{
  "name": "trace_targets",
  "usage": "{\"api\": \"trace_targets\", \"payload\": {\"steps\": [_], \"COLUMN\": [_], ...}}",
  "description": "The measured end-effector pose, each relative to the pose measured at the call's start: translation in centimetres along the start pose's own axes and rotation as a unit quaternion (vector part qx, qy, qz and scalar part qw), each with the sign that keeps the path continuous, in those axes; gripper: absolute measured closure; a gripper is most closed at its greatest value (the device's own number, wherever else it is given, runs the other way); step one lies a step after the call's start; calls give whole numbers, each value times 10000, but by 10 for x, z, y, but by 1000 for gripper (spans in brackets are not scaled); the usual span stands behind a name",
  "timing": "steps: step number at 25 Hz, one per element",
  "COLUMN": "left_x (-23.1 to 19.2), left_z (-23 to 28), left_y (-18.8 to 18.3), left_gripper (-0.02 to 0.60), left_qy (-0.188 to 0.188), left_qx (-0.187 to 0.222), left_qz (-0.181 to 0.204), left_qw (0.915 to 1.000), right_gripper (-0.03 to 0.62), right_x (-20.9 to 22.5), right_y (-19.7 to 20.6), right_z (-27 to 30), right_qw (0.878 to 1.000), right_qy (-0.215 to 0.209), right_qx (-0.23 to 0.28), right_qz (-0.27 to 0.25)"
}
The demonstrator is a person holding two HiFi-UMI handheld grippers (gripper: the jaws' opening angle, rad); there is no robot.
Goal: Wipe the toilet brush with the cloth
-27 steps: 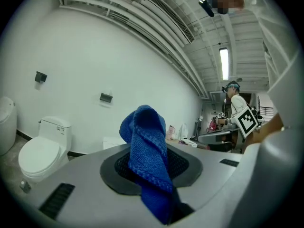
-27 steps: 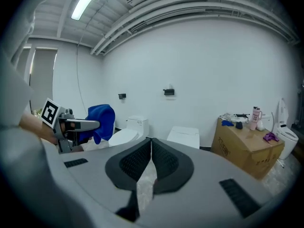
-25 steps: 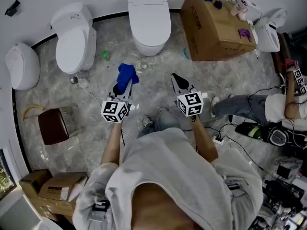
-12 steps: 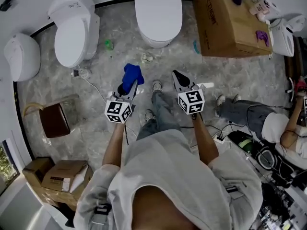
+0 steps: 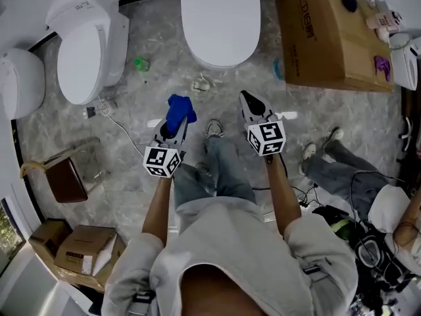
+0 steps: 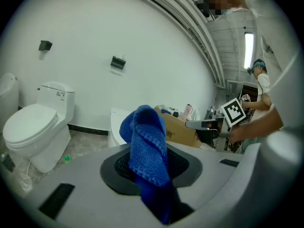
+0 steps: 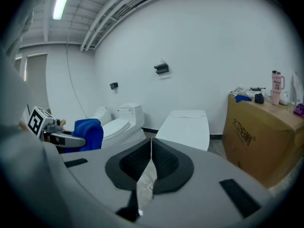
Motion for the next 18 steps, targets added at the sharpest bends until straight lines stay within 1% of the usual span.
{"api": "trace_targets", "payload": {"steps": [4,8,12,16,18], "left_x": [-20,-40,-66,-86,-93], "left_z": [32,63,96,129,141], "left_y": [53,108,155,196,215], "left_gripper": [463,463,463,463,463], "left_qy": [23,15,51,97,98], "left_qx": [88,282,524,800,955], "left_qz": [-25,43,249,478,531], "left_qw": [10000,9996,9983,9956,9940], "right_gripper": [562,562,562,563,563], "right_x": [25,46,64,75,82], "right_y": [51,101,144,177,194], "right_z": [39,71,104,135,147], "right_qw": [10000,9997,9989,9970,9959], "right_qy": [57,-39,-164,-293,-317], "right_qx": [17,123,427,686,799], "right_qz": [-71,-190,-80,-212,-270]}}
Point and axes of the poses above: the fingertips, and each gripper's own axes: z forward along the fingers, x to its right, y out of its underside, the point moved 3 cm from there along -z, backward along the fingers, and after that the axes turned 5 degrees about z, right-handed, at the moved point
